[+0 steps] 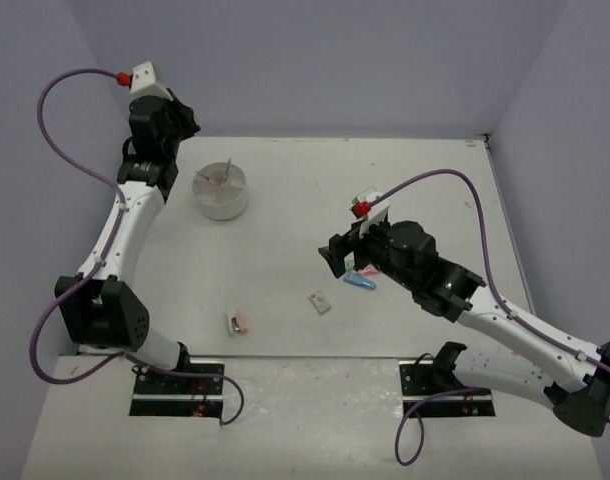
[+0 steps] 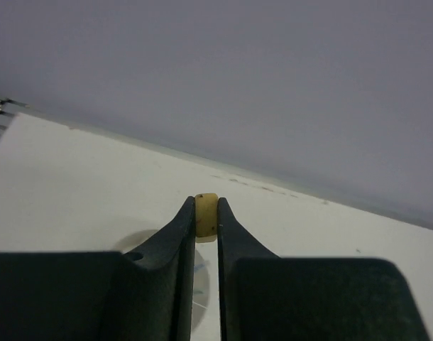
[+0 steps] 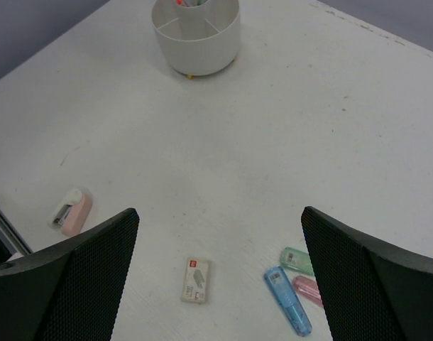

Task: Sort the stationery into containers
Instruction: Pick up the stationery from the center of the board, then place the stationery in the storage box.

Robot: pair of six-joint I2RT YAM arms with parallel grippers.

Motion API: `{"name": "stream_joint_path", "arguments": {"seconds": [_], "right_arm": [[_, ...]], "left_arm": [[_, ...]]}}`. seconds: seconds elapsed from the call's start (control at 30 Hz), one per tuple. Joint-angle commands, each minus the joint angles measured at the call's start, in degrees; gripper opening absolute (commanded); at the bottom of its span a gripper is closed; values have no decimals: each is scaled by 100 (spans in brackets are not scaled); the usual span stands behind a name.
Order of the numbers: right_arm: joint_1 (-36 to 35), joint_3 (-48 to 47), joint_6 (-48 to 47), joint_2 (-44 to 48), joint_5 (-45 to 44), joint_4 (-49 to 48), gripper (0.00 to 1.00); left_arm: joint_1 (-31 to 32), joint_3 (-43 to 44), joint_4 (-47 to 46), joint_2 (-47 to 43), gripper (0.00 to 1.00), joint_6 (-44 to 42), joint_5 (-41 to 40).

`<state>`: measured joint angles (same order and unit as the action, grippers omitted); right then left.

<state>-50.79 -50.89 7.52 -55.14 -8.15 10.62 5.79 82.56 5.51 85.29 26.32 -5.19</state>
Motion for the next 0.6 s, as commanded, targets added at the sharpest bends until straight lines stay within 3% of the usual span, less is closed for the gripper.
{"name": "stream_joint_path", "arguments": {"seconds": [0.0,0.13,0.23,0.33,0.47,0.57], "right_arm": [[32,117,136,54,-183,-289,99],[43,202,161,-20,-282,-359,99],[43,125,231,-229,-322,-314,99],[43,13,289,-313,-384,-135,99],[43,61,303,-315,-283,-209,99],[43,39,311,-354,-295,-172,99]], "left_arm": [[-425,403,-715,833,0,-1478,-641],[-993,357,-1411,1358,0,-2284,991],[-1624,46,-1848,1667,0,-2757,2817],[-2260,-200,-2706,1861,0,-1952,4452],[-2389,-78,-2597,2278,0,-1810,5087],[-2366,-275,-3046,2410,0,-1472,5502]]}}
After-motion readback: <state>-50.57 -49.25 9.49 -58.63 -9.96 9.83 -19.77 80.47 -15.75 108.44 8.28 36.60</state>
